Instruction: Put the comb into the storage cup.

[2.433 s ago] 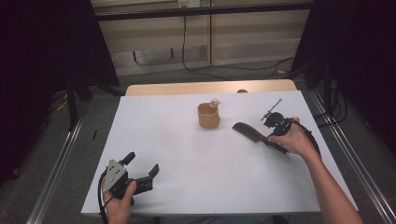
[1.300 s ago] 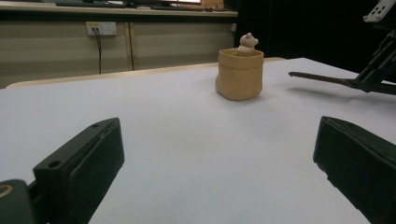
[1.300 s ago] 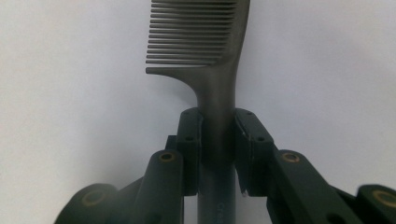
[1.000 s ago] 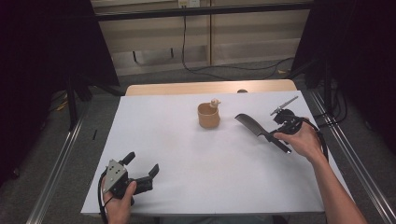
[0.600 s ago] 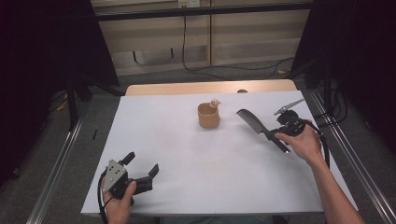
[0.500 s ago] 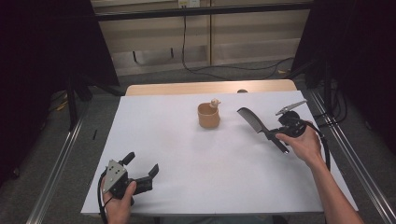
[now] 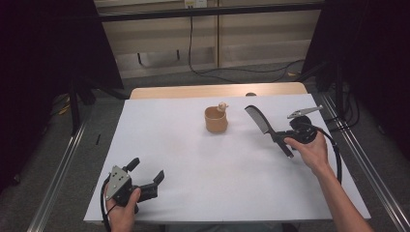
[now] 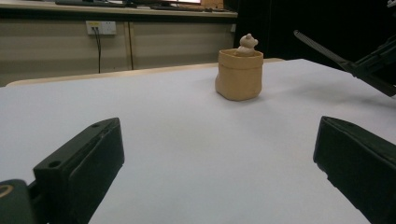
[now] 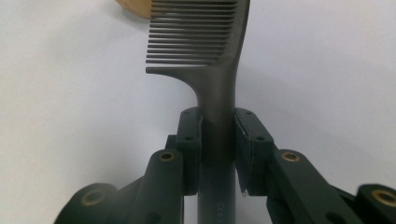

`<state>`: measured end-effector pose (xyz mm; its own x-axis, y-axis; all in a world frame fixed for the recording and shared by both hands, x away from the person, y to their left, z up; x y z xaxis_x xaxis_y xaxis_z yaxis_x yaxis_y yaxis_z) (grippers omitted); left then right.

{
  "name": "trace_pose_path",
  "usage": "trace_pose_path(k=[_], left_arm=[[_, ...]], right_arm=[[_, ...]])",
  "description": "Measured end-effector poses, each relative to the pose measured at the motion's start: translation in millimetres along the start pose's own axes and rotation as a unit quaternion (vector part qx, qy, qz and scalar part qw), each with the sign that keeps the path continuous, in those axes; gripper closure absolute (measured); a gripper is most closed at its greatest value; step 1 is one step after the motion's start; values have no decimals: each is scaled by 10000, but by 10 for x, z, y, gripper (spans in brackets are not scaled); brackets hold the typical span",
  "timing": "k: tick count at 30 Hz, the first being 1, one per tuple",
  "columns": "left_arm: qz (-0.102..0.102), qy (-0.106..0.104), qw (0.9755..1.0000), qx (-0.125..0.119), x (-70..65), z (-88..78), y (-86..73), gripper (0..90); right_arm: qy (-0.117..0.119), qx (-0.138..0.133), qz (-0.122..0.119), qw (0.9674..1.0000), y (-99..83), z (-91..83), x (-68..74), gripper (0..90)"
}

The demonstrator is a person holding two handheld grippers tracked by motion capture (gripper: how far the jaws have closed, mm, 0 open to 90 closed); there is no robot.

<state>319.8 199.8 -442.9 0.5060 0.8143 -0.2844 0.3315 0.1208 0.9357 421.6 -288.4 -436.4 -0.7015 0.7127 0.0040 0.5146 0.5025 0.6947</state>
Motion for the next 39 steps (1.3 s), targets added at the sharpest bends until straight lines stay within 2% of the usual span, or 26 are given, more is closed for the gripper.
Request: trace_pose_path(k=[4, 5, 6, 8, 14, 18, 20, 22, 26, 29, 31, 32, 34, 35, 37, 39], left_arm=[[-2, 5, 10000, 1, -1, 1, -1, 19], [2, 8, 10000, -5, -3, -2, 0, 19], [2, 8, 10000, -5, -3, -2, 0, 19], [-1, 6, 10000, -14, -5, -8, 1, 19], [-24, 9, 10000, -26, -1, -13, 2, 19], [-18, 12, 10000, -20, 0, -11, 2, 19], [-7, 15, 10000, -15, 0, -10, 2, 19], [-11, 13, 10000, -22, -3, -10, 2, 19], [-17, 12, 10000, -11, -4, -8, -1, 19], [21, 7, 10000, 0, -4, -10, 0, 19], [19, 10, 10000, -2, -3, -11, 0, 19], [0, 10, 10000, -13, -3, -11, 0, 19], [-5, 9, 10000, -18, -3, -12, 1, 19], [-2, 7, 10000, -24, -2, -15, 3, 19], [-4, 5, 10000, -26, -1, -16, 3, 19], [7, 6, 10000, -21, 2, -18, 4, 19]], right_arm=[[-39, -177, -51, 9998, 13, -9, 8, 729], [-96, -318, -174, 9993, 30, -22, 12, 729], [-96, -318, -174, 9993, 30, -22, 12, 729], [-186, -532, -276, 9980, 53, -41, 21, 729], [-288, -752, -294, 9963, 63, -33, 24, 729], [-386, -990, -297, 9939, 82, -47, 25, 729], [-434, -1028, -318, 9932, 86, -50, 23, 729], [-476, -1189, -310, 9913, 101, -66, 23, 729], [-563, -1301, -331, 9894, 109, -70, 26, 728], [-694, -1464, -248, 9865, 112, -66, 14, 728], [-700, -1505, -239, 9858, 111, -65, 13, 728], [-737, -1594, -242, 9842, 110, -72, 12, 728], [-742, -1632, -254, 9835, 114, -76, 11, 728], [-735, -1746, -276, 9815, 126, -85, 14, 728], [-692, -1799, -282, 9808, 132, -87, 19, 728], [-719, -1895, -347, 9786, 156, -94, 37, 728]])
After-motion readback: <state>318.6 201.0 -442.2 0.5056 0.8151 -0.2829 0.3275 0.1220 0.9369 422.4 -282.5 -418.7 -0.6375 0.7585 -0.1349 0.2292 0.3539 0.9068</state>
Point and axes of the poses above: each handheld gripper's, and its own axes: z roughly forward along the jaws, y roughly out of its top, x roughly to its left, the point moved 4 cm from there along z, roughly forward along the jaws, and after that the axes turned 13 degrees about -z, right-handed, at the moved point
